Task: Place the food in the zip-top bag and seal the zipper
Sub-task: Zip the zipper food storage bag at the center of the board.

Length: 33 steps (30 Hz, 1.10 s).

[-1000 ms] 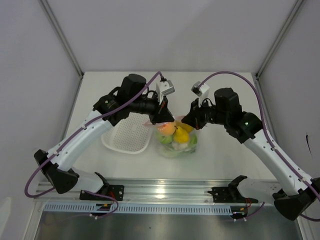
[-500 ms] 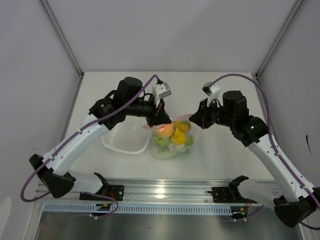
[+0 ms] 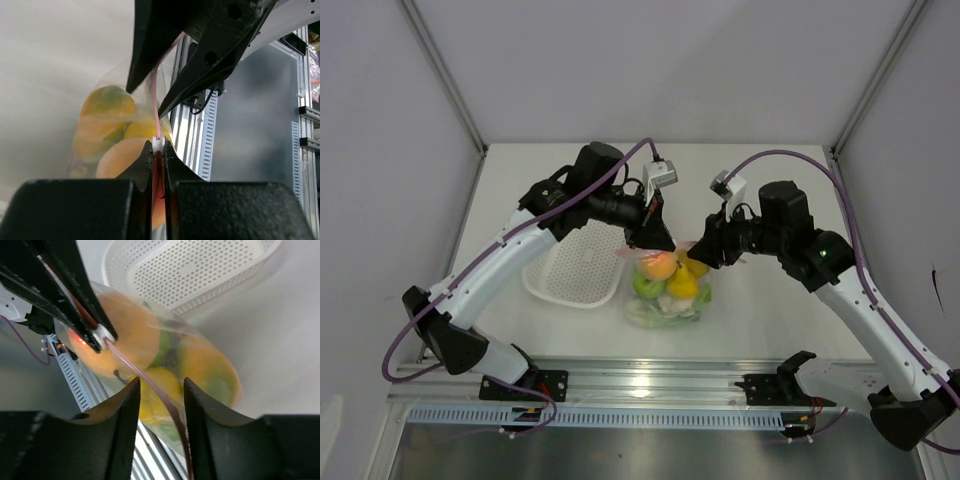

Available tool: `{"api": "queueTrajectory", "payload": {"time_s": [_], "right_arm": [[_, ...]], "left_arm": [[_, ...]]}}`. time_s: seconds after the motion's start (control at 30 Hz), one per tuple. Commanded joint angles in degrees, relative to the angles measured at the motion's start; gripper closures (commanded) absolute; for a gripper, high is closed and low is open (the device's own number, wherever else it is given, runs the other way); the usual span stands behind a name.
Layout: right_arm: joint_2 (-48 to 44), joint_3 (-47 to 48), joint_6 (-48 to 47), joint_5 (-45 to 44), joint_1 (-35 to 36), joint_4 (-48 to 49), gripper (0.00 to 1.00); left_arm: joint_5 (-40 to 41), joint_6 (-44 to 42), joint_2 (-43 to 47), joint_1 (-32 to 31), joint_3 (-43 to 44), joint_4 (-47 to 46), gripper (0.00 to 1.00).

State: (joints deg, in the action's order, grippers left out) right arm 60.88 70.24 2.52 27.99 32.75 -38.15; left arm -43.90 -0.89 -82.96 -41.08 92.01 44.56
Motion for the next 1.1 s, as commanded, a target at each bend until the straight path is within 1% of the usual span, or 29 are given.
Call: {"api": "queueTrajectory", "payload": {"time_s": [0.0, 0.07, 0.13, 0.17, 0.2, 0.23, 0.27, 0.33, 0.37, 0.4, 0.43, 0.47, 0.53, 0.57, 0.63, 0.7, 0.73, 0.77, 0.83, 0.87, 0.93, 0.97, 1.07], "right_arm": [[0.55, 0.35, -0.94, 3.29, 0.03, -0.43, 0.59], [0.9, -0.27, -1.21, 5.31, 0.12, -0.26, 0.61], [0.82, -0.98, -1.47, 6.29, 0.21, 0.36, 0.67], [0.56, -1.15, -1.47, 6.29, 0.21, 0.45, 0.76], [0.03, -1.42, -1.38, 5.42, 0.29, 1.14, 0.86], [-0.24, -1.51, -1.12, 4.8, 0.21, 1.5, 1.0], [-0.5, -1.59, -1.03, 4.53, 0.21, 1.85, 1.0], [-0.85, -1.6, -0.86, 4.62, 0.21, 2.29, 1.0], [-0.94, -1.59, -0.51, 4.45, 0.38, 2.47, 1.0], [-1.03, -1.59, -0.24, 4.01, 0.47, 2.73, 1.0], [-1.03, -1.59, -0.24, 3.83, 0.47, 2.64, 1.0], [-0.85, -1.51, -0.33, 3.57, 0.64, 2.47, 1.0], [-0.85, -1.68, -0.33, 2.78, 1.0, 2.38, 1.0], [-0.68, -1.77, -0.5, 2.69, 1.08, 2.29, 1.0], [-0.85, -1.86, -0.15, 2.77, 1.17, 2.47, 1.0], [-1.12, -1.86, 0.11, 2.86, 1.44, 2.99, 1.0], [-1.2, -1.95, 0.11, 3.04, 1.7, 3.17, 1.0], [-1.2, -1.86, 0.11, 3.12, 1.79, 3.17, 1.0], [-1.12, -1.6, 0.29, 3.21, 1.96, 3.43, 1.0], [-0.94, -1.42, 0.38, 3.13, 2.05, 3.35, 1.0], [-0.77, -0.98, 0.2, 3.39, 2.23, 3.0, 1.0], [-0.85, -0.81, 0.2, 3.48, 2.31, 2.91, 1.0], [-1.29, -0.72, 0.2, 3.92, 2.58, 3.08, 1.0]], "left_arm": [[-5.49, 1.77, -1.67, -0.14, 5.2, -1.93, 0.99], [-5.15, 1.59, -1.51, -0.14, 4.32, -2.45, 0.99], [-4.97, 1.15, -1.24, -0.14, 3.45, -2.46, 0.99], [-4.97, 1.06, -1.15, -0.14, 3.36, -2.46, 1.0], [-4.79, 1.06, -0.98, -0.23, 3.18, -2.63, 0.99], [-4.53, 1.06, -0.72, -0.23, 2.74, -2.63, 0.99], [-4.18, 1.06, -0.54, -0.14, 2.57, -2.46, 0.94], [-1.38, 0.97, 0.59, -0.23, 1.87, -2.54, 0.75], [-0.23, 0.97, 1.39, -0.14, 0.82, -2.63, 0.62], [1.08, -0.33, 2.61, -0.14, 0.11, -4.11, 0.54], [4.4, -0.26, 4.11, -0.14, -1.12, -5.6, 0.49], [6.18, -0.08, 8.12, -0.14, -5.04, -7.45, 0.39], [10.13, 0.01, 12.53, -0.14, -7.71, -12.79, 0.28], [10.93, 0.01, 16.99, -0.14, -11.72, -14.65, 0.25], [11.29, -1.22, 20.8, -0.14, -15.43, -18.52, 0.24], [12.08, -2.27, 23.18, -0.05, -16.94, -18.11, 0.27], [12.43, -3.58, 23.11, -0.05, -17.21, -17.32, 0.29], [13.22, -4.03, 22.93, -0.05, -17.04, -15.83, 0.35], [12.7, -5.43, 21.88, -0.05, -16.95, -14.59, 0.41], [12.09, -5.53, 21.61, -0.05, -17.04, -14.5, 0.42], [12.69, -5.79, 21.35, -0.05, -17.82, -15.28, 0.39], [13.05, -5.97, 21.35, -0.05, -18.18, -15.64, 0.34], [12.88, -7.81, 21.17, -0.05, -19.14, -17.22, 0.3]]}}
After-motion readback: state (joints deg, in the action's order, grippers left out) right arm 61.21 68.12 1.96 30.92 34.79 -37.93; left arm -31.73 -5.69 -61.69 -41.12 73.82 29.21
